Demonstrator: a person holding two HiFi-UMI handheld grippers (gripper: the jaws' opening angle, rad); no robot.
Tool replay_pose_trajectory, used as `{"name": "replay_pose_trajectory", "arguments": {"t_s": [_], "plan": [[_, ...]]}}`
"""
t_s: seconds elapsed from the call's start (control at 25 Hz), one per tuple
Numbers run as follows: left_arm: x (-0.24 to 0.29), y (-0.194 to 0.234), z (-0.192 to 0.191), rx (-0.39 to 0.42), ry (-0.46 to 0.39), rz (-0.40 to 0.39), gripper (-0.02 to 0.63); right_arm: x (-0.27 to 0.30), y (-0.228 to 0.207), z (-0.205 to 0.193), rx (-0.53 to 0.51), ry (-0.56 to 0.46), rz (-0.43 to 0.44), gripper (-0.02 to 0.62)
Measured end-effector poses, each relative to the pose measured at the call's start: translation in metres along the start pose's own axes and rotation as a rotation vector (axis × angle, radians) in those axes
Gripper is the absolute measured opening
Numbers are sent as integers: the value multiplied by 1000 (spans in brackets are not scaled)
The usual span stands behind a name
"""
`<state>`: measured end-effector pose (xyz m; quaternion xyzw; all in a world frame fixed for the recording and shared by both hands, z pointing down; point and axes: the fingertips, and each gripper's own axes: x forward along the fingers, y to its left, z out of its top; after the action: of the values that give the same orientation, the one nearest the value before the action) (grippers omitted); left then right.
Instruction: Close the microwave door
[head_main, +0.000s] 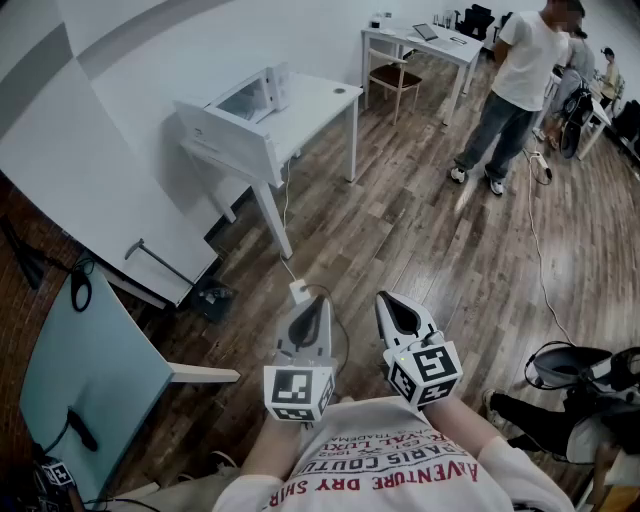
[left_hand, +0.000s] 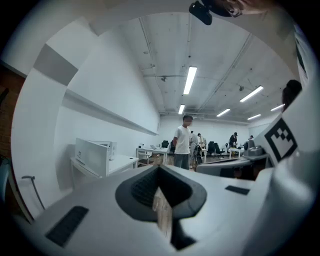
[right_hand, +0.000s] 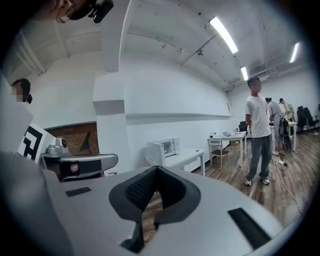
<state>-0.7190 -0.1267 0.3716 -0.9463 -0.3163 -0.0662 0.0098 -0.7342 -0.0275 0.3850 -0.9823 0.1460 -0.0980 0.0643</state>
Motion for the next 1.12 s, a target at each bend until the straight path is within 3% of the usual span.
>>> {"name": "replay_pose_trajectory", "arguments": {"t_s": [0.68,1.12], "plan": [[6,13,-9,-44,9,-20,6,9,-3,-7,31,21,-48,6],[48,48,-15,-92,25,65,6,55,-30,-5,32,40,14,6]]}}
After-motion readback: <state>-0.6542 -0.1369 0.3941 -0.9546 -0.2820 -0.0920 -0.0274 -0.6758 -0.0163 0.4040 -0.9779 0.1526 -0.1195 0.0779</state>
